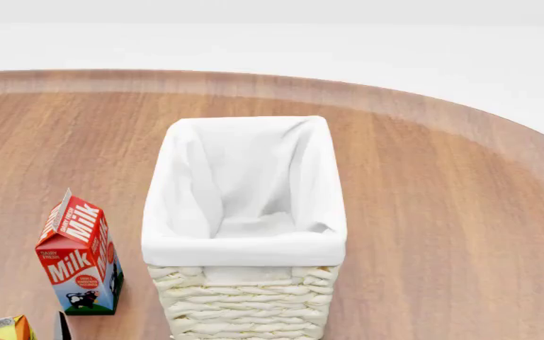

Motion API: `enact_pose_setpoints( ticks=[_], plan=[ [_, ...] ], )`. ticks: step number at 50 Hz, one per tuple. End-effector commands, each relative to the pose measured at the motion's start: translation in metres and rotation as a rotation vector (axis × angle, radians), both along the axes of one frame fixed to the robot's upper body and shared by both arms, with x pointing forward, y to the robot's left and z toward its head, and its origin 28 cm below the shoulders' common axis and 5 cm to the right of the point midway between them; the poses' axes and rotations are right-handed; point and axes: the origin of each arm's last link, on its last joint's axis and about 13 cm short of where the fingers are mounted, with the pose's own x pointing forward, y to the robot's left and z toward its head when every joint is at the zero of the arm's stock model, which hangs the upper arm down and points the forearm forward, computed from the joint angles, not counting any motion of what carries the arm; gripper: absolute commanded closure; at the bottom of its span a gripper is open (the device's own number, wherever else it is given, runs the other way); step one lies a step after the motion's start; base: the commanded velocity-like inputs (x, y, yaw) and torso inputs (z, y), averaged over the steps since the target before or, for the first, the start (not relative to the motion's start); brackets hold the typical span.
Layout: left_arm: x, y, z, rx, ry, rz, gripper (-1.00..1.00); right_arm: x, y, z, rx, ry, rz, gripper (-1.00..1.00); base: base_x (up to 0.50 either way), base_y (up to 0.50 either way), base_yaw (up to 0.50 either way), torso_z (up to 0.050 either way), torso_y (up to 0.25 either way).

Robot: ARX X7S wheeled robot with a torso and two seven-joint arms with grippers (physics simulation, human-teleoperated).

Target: Pick up the alphabet soup, and put it in the basket.

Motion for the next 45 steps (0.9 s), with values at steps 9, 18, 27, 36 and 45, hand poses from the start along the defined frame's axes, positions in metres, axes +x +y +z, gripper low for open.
enact_pose_setpoints(
  ticks=[9, 18, 27, 36, 45],
  plan=[
    [0.000, 0.000, 0.000, 0.000, -0.001, 0.001, -1.00, -0.006, 0.010, -0.008, -0.091, -0.002, 0.078, -1.00, 0.00, 0.00, 0.00, 0.000, 0.000],
    [0.000, 0.000, 0.000, 0.000, -0.001, 0.001, -1.00, -0.007, 0.014, -0.010, -0.120, -0.002, 0.088, -1.00, 0.00, 0.00, 0.00, 0.000, 0.000],
    [0.000, 0.000, 0.000, 0.002, -0.001, 0.000, -1.00, -0.009, 0.014, -0.013, -0.173, -0.013, 0.078, -1.00, 0.00, 0.00, 0.00, 0.000, 0.000],
    [0.000, 0.000, -0.001, 0.002, -0.001, -0.001, -1.00, -0.008, 0.014, -0.017, -0.206, -0.013, 0.071, -1.00, 0.00, 0.00, 0.00, 0.000, 0.000],
    [0.000, 0.000, -0.001, 0.002, -0.001, -0.002, -1.00, -0.009, 0.015, -0.018, -0.223, -0.009, 0.073, -1.00, 0.00, 0.00, 0.00, 0.000, 0.000]
  ],
)
